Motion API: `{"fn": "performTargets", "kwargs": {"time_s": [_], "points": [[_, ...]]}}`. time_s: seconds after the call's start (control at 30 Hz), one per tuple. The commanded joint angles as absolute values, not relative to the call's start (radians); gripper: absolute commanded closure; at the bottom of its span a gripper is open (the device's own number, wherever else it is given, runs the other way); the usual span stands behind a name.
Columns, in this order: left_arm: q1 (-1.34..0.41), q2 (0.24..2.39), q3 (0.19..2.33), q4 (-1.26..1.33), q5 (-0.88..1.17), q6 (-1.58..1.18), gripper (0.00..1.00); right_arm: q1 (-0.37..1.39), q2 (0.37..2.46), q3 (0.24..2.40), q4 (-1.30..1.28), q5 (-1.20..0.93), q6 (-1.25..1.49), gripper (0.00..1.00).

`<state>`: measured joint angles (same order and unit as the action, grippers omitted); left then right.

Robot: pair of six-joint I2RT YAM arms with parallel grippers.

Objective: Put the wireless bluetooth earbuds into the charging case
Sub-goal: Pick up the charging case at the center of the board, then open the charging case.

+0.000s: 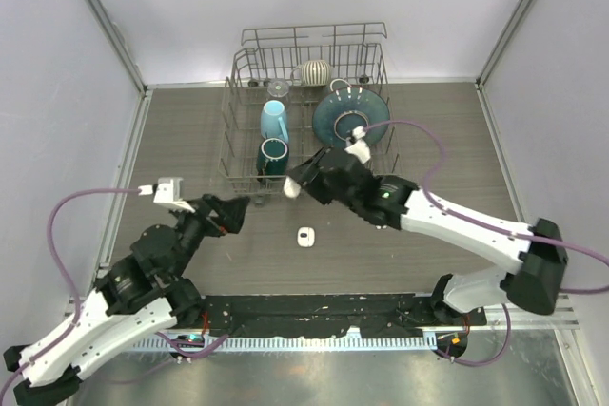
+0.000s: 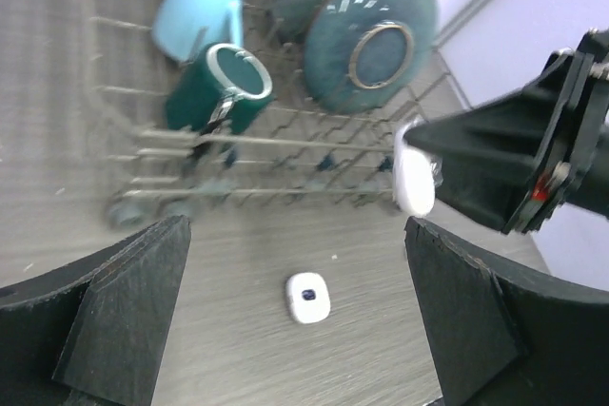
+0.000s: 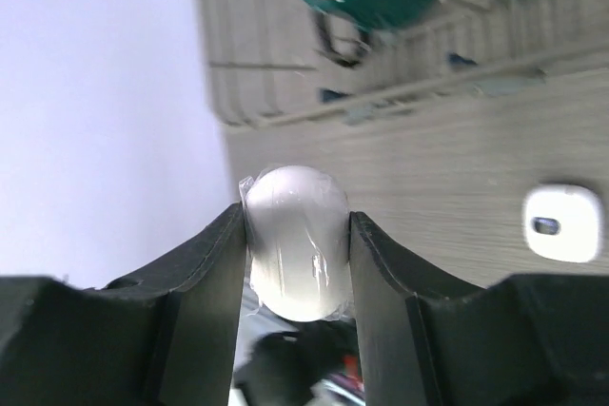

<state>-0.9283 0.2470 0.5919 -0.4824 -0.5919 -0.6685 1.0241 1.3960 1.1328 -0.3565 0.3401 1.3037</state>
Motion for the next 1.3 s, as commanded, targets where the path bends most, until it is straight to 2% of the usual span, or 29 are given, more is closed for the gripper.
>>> {"fn": "performTargets", "kwargs": {"time_s": [0.0, 0.3, 0.77, 1.07, 1.27], "points": [[-0.933, 0.447, 0.626, -0.082, -0.386, -0.491, 0.00, 1.006, 1.287, 1.112, -0.299, 0.391, 1.481, 0.99], [-0.933, 0.653, 0.635, 0.257, -0.302, -0.457, 0.01, 1.003, 1.151, 1.019, -0.203, 0.482, 1.660, 0.99], [-0.931, 0.770, 0.630, 0.362, -0.278, -0.529, 0.03, 1.003, 1.137, 0.951, -0.042, 0.448, 1.712, 0.99], [-0.933, 0.830, 0.629, 0.396, -0.265, -0.555, 0.10, 1.005, 1.150, 0.943, 0.021, 0.425, 1.700, 0.99], [-0.931, 0.839, 0.624, 0.408, -0.284, -0.554, 0.19, 1.003, 1.138, 0.945, 0.025, 0.426, 1.687, 0.99]]}}
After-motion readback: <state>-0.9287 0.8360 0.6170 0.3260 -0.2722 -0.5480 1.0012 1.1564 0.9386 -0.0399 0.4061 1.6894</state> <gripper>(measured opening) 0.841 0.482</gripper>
